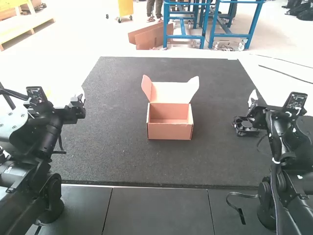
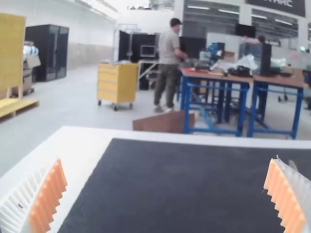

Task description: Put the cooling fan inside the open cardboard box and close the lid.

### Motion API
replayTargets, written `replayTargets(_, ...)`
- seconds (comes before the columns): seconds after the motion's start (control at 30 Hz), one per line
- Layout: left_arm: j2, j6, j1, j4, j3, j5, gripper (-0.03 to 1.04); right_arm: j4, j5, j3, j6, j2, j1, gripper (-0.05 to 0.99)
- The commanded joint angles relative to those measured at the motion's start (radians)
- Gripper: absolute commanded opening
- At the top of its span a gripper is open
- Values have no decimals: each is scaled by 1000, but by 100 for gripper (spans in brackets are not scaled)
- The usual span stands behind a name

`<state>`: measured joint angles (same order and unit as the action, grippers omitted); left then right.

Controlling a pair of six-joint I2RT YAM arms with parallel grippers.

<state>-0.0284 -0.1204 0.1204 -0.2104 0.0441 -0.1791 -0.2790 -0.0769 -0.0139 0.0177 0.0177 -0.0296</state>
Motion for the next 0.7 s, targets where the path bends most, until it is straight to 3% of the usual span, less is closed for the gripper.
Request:
replayTargets(0.0,-59,2,1,-18,102,3,97,-8,6,-101,-13,51,13,91)
replayTargets(0.2,-226,4,1,3,237,1,97,41,-32,-250,-13,192,13,91)
replayTargets(0.33,-311,2,-2,52,330,0,97,170,-38,-383,-39,280,14,91)
replayTargets(0.53,-406,2,2,270,507,0,97,417,-89,-607,-71,447,14,91)
replayTargets(0.67,-472,1,2,433,622,0,97,610,-92,-764,-104,590,17,91)
